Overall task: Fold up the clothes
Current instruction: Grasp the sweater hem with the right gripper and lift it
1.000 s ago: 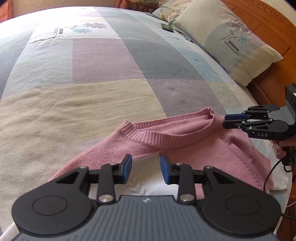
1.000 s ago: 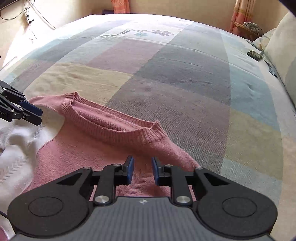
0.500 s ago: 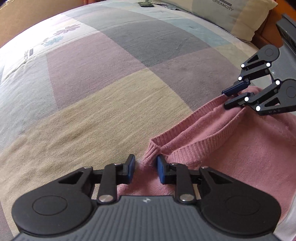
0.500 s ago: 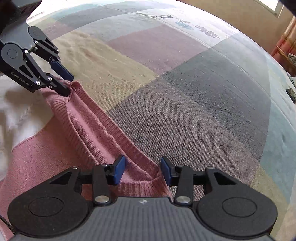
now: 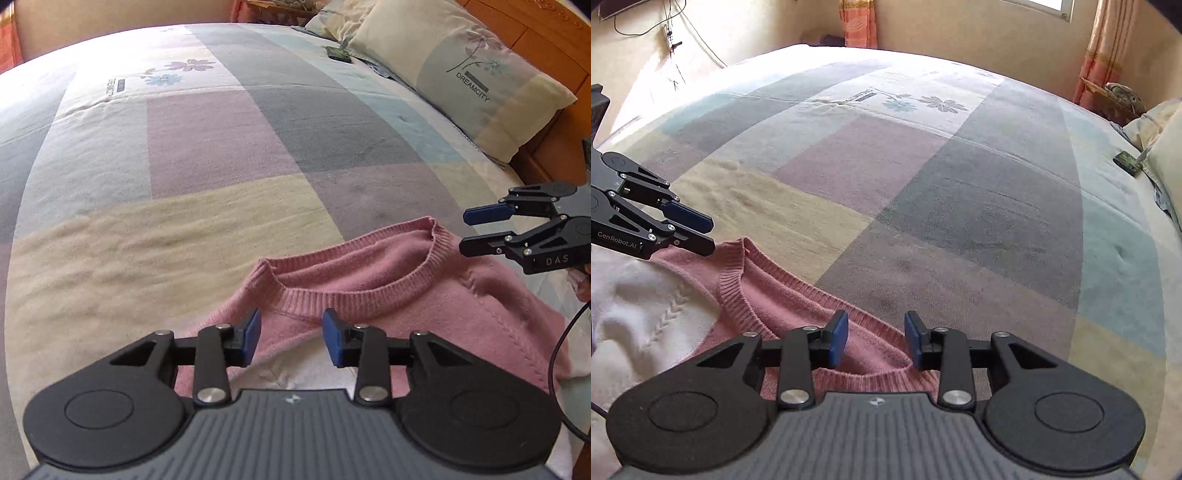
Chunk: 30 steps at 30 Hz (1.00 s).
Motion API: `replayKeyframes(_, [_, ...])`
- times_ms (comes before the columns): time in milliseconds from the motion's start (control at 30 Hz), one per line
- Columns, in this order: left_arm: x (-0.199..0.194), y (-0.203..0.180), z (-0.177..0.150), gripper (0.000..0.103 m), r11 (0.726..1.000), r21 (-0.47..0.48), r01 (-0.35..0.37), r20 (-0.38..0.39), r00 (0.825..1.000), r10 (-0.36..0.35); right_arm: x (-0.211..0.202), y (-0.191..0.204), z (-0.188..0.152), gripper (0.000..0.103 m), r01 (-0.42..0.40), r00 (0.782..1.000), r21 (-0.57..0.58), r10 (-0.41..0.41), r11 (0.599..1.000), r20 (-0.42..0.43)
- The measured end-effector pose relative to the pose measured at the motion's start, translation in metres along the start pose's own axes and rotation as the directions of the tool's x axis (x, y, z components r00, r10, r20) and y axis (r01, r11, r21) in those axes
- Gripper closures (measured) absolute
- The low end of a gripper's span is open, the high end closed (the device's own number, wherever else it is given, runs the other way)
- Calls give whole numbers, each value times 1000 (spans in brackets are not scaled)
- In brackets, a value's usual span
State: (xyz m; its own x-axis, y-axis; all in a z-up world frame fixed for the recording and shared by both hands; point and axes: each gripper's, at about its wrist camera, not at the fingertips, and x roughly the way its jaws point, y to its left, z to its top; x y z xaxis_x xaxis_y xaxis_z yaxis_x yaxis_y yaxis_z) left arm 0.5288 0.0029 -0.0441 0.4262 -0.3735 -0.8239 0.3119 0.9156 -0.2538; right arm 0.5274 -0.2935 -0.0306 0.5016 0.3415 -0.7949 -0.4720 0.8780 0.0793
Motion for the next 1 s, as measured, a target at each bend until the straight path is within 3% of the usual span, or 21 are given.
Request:
replayKeyframes(67, [-10, -8, -23, 60, 998, -57, 13, -31, 999, -15, -21, -4, -23, 41, -40, 999, 87, 42, 995, -25])
replayKeyframes(167, [-29, -24, -61, 59, 990, -140, -1, -77, 997, -10, -49, -2, -59, 36, -26, 997, 186, 38, 982, -62])
replayKeyframes(300, [-57, -44, -103, 54, 973, -230, -6, -108, 994, -19, -89, 9, -116, 33, -44, 989, 342, 88, 939, -115])
replayKeyframes(433, [-85, -63, -137, 40, 957, -290, 22, -122, 991, -60, -122, 34, -166, 29, -86, 972, 424, 169, 902, -163])
replayKeyframes(533, [-96, -75, -156, 39, 947, -319, 36, -143, 986, -86, -133, 53, -193, 24, -138, 953, 450, 242, 882, -182])
replayKeyframes(633, [-100, -82, -165, 39, 942, -334, 33, -154, 984, -89, -134, 69, -207, 24, -202, 933, 458, 312, 866, -178])
replayKeyframes(800, [-109, -83, -176, 38, 956, -291, 25, -144, 987, -70, -121, 98, -212, 24, -230, 921, 437, 340, 869, -192])
replayKeyframes(1000, [-119, -56, -196, 38, 960, -274, 46, -125, 989, -83, -123, 135, -194, 24, -249, 926, 377, 334, 892, -178])
